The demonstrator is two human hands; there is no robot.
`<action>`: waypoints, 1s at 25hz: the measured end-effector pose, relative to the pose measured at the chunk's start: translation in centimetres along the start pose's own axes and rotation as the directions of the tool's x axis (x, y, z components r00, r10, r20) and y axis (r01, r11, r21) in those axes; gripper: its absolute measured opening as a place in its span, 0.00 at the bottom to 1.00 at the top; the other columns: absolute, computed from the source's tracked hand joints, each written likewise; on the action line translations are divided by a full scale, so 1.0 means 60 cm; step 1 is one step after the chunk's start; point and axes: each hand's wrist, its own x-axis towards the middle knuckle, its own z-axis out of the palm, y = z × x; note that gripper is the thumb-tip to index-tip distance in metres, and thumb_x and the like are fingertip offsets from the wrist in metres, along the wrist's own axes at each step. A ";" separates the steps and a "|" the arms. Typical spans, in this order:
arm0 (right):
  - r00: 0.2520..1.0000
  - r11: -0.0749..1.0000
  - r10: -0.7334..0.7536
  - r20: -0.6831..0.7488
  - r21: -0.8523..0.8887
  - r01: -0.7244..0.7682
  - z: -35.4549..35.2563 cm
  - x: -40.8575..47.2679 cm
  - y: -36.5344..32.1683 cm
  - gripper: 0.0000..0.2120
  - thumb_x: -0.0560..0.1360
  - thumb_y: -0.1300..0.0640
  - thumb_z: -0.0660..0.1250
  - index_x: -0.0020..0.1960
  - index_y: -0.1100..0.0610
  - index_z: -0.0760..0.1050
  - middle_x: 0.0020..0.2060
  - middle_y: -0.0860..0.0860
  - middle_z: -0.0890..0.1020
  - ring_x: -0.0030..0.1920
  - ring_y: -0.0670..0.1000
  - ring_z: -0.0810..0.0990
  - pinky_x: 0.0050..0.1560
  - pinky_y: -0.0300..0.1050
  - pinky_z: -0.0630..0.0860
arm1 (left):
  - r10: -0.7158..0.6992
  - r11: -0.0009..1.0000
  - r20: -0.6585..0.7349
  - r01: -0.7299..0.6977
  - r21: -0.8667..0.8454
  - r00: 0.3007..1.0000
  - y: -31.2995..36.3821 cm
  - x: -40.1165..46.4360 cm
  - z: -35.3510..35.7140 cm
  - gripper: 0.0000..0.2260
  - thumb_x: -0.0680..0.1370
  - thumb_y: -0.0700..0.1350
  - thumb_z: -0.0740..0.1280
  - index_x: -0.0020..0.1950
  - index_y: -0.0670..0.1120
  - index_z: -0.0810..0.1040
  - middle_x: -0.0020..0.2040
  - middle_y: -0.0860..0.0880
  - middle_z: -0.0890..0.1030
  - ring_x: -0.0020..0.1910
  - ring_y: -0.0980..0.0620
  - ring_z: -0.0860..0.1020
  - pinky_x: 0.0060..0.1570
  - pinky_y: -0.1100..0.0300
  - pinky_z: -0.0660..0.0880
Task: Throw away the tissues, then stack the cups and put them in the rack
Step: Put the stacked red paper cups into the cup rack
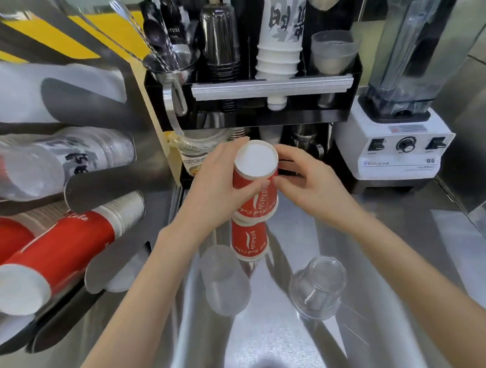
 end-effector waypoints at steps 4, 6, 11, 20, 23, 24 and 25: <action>0.997 0.997 0.041 0.060 -0.060 -0.037 0.037 0.001 0.014 0.22 0.74 0.62 0.63 0.66 0.54 0.65 0.64 0.51 0.74 0.60 0.44 0.71 0.57 0.36 0.69 | -0.045 0.997 0.044 0.042 0.072 0.998 -0.037 -0.010 0.013 0.29 0.71 0.49 0.71 0.68 0.49 0.65 0.67 0.48 0.71 0.66 0.50 0.68 0.65 0.55 0.66; 0.993 0.996 0.080 0.085 -0.053 -0.075 0.048 0.004 0.028 0.21 0.74 0.63 0.63 0.66 0.55 0.65 0.64 0.52 0.74 0.61 0.47 0.72 0.57 0.36 0.69 | -0.078 0.995 0.087 0.072 0.072 0.993 -0.055 -0.008 0.025 0.29 0.71 0.49 0.71 0.69 0.49 0.64 0.67 0.49 0.71 0.66 0.51 0.68 0.62 0.60 0.65; 0.963 0.976 0.211 0.169 -0.092 -0.198 0.066 0.020 0.077 0.20 0.73 0.63 0.64 0.65 0.58 0.66 0.63 0.56 0.75 0.63 0.54 0.74 0.63 0.48 0.72 | -0.147 0.988 0.227 0.132 0.082 0.963 -0.106 -0.002 0.057 0.29 0.70 0.49 0.71 0.69 0.49 0.64 0.68 0.50 0.70 0.67 0.51 0.69 0.62 0.59 0.65; 0.929 0.956 0.269 0.254 -0.185 -0.227 0.085 0.036 0.134 0.19 0.74 0.61 0.63 0.64 0.57 0.66 0.63 0.55 0.75 0.63 0.53 0.73 0.65 0.47 0.70 | -0.207 0.974 0.288 0.224 -0.025 0.935 -0.168 -0.002 0.094 0.30 0.70 0.47 0.72 0.69 0.49 0.65 0.68 0.50 0.70 0.67 0.51 0.69 0.65 0.57 0.66; 0.923 0.958 0.265 0.278 -0.189 -0.218 0.083 0.040 0.142 0.21 0.73 0.60 0.64 0.65 0.55 0.65 0.64 0.54 0.73 0.64 0.52 0.72 0.65 0.45 0.69 | -0.235 0.962 0.290 0.265 -0.069 0.928 -0.175 -0.006 0.100 0.33 0.70 0.47 0.72 0.71 0.51 0.61 0.69 0.50 0.69 0.68 0.50 0.68 0.67 0.51 0.68; 0.920 0.956 0.268 0.286 -0.198 -0.217 0.084 0.042 0.145 0.23 0.73 0.59 0.65 0.66 0.55 0.64 0.65 0.54 0.72 0.64 0.52 0.71 0.66 0.46 0.69 | -0.250 0.954 0.303 0.287 -0.083 0.920 -0.178 -0.007 0.101 0.36 0.70 0.47 0.72 0.72 0.51 0.57 0.70 0.50 0.68 0.68 0.51 0.67 0.68 0.50 0.67; 0.916 0.954 0.273 0.293 -0.204 -0.219 0.085 0.044 0.148 0.25 0.72 0.58 0.66 0.67 0.54 0.63 0.65 0.53 0.72 0.65 0.52 0.71 0.66 0.48 0.68 | -0.265 0.946 0.321 0.309 -0.095 0.909 -0.180 -0.008 0.102 0.39 0.69 0.47 0.73 0.73 0.51 0.54 0.70 0.51 0.67 0.67 0.53 0.66 0.69 0.50 0.66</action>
